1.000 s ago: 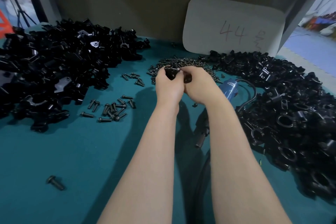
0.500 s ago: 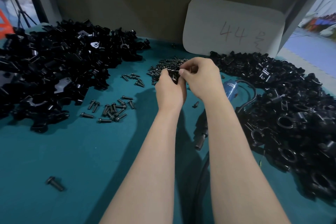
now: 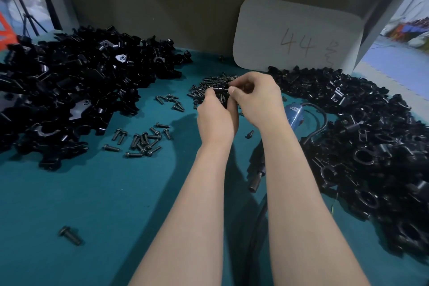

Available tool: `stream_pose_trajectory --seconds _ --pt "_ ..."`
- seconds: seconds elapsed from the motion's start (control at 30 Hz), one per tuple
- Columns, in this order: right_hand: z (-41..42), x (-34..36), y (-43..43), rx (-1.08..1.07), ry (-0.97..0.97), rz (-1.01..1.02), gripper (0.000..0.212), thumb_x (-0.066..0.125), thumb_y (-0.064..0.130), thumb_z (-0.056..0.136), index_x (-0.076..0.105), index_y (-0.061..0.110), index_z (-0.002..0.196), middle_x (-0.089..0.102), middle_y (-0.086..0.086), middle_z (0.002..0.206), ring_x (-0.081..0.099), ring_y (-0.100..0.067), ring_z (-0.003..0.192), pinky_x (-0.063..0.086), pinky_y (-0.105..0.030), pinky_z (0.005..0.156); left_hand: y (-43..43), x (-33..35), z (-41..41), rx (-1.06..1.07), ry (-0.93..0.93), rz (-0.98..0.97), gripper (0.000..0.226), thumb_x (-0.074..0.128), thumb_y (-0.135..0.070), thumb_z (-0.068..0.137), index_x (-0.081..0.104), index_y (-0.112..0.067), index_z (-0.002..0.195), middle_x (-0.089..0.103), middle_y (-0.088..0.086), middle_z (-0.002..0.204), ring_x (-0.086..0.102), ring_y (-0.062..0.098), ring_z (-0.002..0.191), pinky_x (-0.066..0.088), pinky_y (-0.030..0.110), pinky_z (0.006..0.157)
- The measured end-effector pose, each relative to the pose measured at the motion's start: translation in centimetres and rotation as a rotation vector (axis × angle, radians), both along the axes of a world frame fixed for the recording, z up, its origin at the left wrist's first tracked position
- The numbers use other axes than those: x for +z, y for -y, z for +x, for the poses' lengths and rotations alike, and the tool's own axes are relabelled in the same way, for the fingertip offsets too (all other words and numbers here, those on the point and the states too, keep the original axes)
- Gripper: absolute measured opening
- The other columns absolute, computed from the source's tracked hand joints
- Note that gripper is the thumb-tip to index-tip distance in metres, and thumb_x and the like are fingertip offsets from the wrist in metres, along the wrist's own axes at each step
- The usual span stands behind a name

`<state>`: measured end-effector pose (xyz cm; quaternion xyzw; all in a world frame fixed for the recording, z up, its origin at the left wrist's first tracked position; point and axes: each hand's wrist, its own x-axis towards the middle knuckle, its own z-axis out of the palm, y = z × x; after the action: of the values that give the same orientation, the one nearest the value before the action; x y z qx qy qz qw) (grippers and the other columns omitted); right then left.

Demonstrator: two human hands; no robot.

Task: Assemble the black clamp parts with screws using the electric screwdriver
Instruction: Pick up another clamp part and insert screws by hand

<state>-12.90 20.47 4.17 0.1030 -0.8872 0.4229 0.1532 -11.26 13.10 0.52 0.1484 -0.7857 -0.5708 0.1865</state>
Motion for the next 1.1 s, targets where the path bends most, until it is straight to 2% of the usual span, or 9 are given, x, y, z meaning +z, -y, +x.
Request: stream_pose_trajectory --seconds 0.1,0.43,0.57,0.7,0.83,0.93,1.0,1.07,1.1 --pt "-0.1 0.0 0.0 -0.013 0.006 -0.003 0.008 0.062 0.018 0.09 0.062 0.025 0.085 0.054 0.017 0.074 0.05 0.003 0.067 0.036 0.002 0.054 -0.1 0.1 0.1 0.009 0.003 -0.051 0.033 0.049 -0.036 0.097 0.052 -0.007 0.112 0.065 0.009 0.097 0.063 0.03 0.09 0.053 0.043 0.079" --pt "-0.2 -0.4 0.4 -0.071 0.064 -0.019 0.005 0.061 0.021 0.091 0.064 0.023 0.086 0.053 0.015 0.074 0.05 -0.002 0.072 0.034 -0.011 0.058 -0.1 0.1 0.3 0.014 0.056 -0.14 0.025 0.047 -0.026 0.096 0.052 -0.005 0.107 0.064 0.012 0.099 0.061 0.032 0.09 0.051 0.041 0.075" --pt "0.1 -0.1 0.6 -0.065 0.0 0.007 0.004 0.061 0.019 0.091 0.063 0.02 0.089 0.052 0.015 0.075 0.049 -0.001 0.072 0.034 -0.008 0.057 0.0 0.5 0.1 0.026 0.099 -0.183 0.019 0.047 -0.025 0.095 0.048 -0.007 0.099 0.056 0.007 0.09 0.058 0.032 0.089 0.046 0.037 0.069" --pt "0.1 -0.2 0.7 -0.078 0.02 0.005 0.006 0.06 0.022 0.092 0.062 0.018 0.088 0.056 0.008 0.081 0.051 -0.008 0.079 0.032 -0.013 0.058 0.0 0.5 0.1 0.008 0.125 -0.207 0.02 0.047 -0.026 0.096 0.048 -0.007 0.101 0.06 0.01 0.097 0.059 0.033 0.093 0.045 0.037 0.071" --pt "0.0 -0.6 0.4 -0.087 0.019 -0.059 0.01 0.061 0.027 0.092 0.061 0.022 0.083 0.053 0.016 0.072 0.05 -0.003 0.072 0.034 -0.016 0.061 -0.1 0.1 -0.1 0.0 0.089 -0.176 0.028 0.048 -0.033 0.097 0.05 -0.005 0.102 0.062 0.01 0.1 0.06 0.032 0.093 0.046 0.037 0.07" --pt "0.2 -0.8 0.4 -0.041 0.023 -0.088 0.016 0.06 0.032 0.092 0.07 0.021 0.09 0.055 0.019 0.072 0.052 0.0 0.072 0.037 -0.01 0.062 0.3 0.0 -0.5 -0.013 0.069 0.024 0.038 0.051 -0.04 0.095 0.057 -0.004 0.104 0.068 0.012 0.1 0.064 0.03 0.088 0.051 0.037 0.073" --pt "0.3 -0.8 -0.1 -0.055 0.017 -0.095 0.024 0.057 0.034 0.094 0.072 0.018 0.102 0.061 0.016 0.08 0.053 0.004 0.074 0.038 -0.004 0.06 0.4 -0.1 -0.6 -0.05 0.096 0.344 0.037 0.055 -0.034 0.095 0.056 -0.002 0.114 0.071 0.016 0.097 0.069 0.025 0.076 0.057 0.037 0.077" --pt "-0.1 -0.8 -1.5 -0.212 0.008 -0.052 0.029 0.054 0.035 0.095 0.066 0.018 0.115 0.064 0.003 0.107 0.056 -0.007 0.093 0.04 -0.01 0.075 0.6 0.0 -0.5 -0.088 0.122 0.683 0.045 0.058 -0.027 0.095 0.047 0.002 0.128 0.071 0.018 0.092 0.071 0.02 0.064 0.059 0.029 0.068" --pt "-0.4 -0.9 -2.4 -0.33 0.039 -0.007 0.034 0.054 0.037 0.094 0.061 0.019 0.122 0.059 -0.004 0.122 0.054 -0.017 0.108 0.041 -0.021 0.088 0.8 0.0 -0.5 -0.098 0.114 0.806 0.046 0.059 -0.025 0.095 0.045 0.004 0.129 0.07 0.019 0.088 0.071 0.018 0.059 0.058 0.024 0.061"
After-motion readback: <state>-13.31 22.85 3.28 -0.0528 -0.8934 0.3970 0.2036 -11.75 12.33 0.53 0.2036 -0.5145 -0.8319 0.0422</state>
